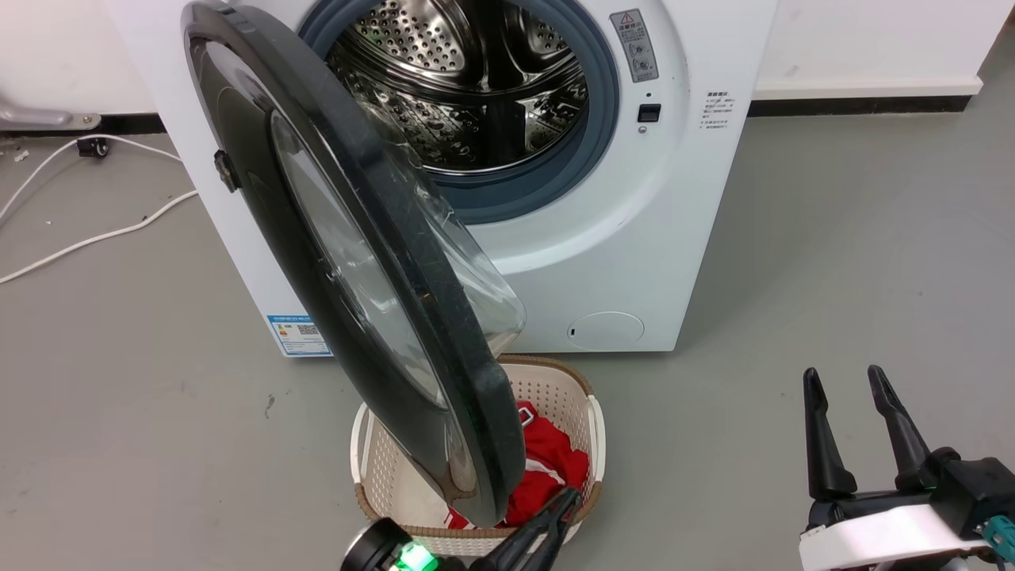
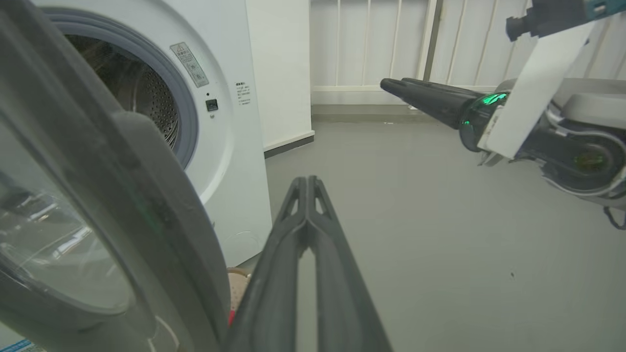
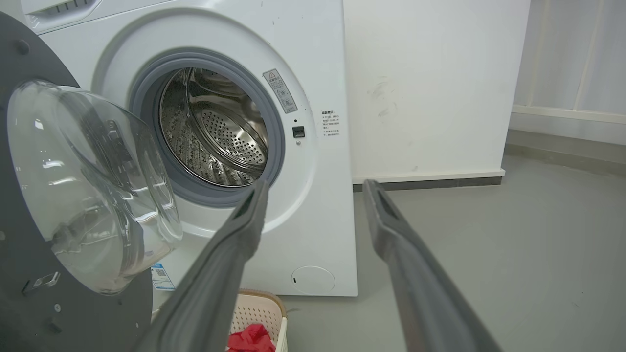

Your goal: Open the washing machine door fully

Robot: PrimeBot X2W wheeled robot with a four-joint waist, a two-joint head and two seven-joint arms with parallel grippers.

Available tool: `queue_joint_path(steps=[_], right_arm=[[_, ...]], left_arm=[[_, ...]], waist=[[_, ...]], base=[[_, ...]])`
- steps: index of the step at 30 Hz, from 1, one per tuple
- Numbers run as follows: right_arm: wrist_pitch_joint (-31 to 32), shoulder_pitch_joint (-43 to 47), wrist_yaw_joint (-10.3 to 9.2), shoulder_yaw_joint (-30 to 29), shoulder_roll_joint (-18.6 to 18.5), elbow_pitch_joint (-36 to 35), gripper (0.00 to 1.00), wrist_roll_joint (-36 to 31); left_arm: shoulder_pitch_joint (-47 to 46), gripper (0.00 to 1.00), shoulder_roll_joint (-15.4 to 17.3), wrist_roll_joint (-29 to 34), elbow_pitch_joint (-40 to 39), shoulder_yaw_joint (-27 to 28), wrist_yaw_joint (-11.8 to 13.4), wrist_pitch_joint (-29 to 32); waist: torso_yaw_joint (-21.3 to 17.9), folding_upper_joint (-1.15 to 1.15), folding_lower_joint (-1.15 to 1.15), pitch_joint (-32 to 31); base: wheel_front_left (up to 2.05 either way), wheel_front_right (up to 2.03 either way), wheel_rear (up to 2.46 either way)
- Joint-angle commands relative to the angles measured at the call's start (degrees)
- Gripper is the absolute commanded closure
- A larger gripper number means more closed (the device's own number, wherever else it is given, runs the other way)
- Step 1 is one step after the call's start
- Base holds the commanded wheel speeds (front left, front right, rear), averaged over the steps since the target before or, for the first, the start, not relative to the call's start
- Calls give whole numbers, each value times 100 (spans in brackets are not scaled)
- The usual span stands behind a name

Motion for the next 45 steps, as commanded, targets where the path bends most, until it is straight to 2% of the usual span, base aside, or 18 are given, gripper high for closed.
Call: queue_joint_path(steps=[1, 11, 19, 25, 31, 45], right_arm=[[-10, -2, -2, 9, 11, 21, 0, 25], [-8, -77, -2, 77, 11, 136, 0, 100], [18, -106, -2, 128, 11, 207, 0, 149], [15, -86, -2, 165, 11, 250, 0, 200], [15, -111, -2, 215, 11, 299, 0, 214], [18, -58, -2, 194, 11, 385, 0, 287]], left_arm=[[-43, 100, -68, -26, 107, -6, 33, 28], [-825, 100, -637, -93, 1001, 193, 442, -14], [-1263, 100, -840, -249, 1507, 231, 783, -92], [-1332, 100, -867, -322, 1685, 278, 1027, -116], [-1281, 100, -833, -394, 1723, 387, 1147, -156], [-615, 100, -564, -478, 1008, 461, 1465, 55]], waist=[[4, 0, 0, 22], [-60, 0, 0, 72], [-81, 0, 0, 91], [-53, 0, 0, 108], [-29, 0, 0, 102], [325, 0, 0, 23]], base=[[0, 0, 0], [0, 0, 0], [0, 0, 0], [0, 0, 0], [0, 0, 0], [0, 0, 0]])
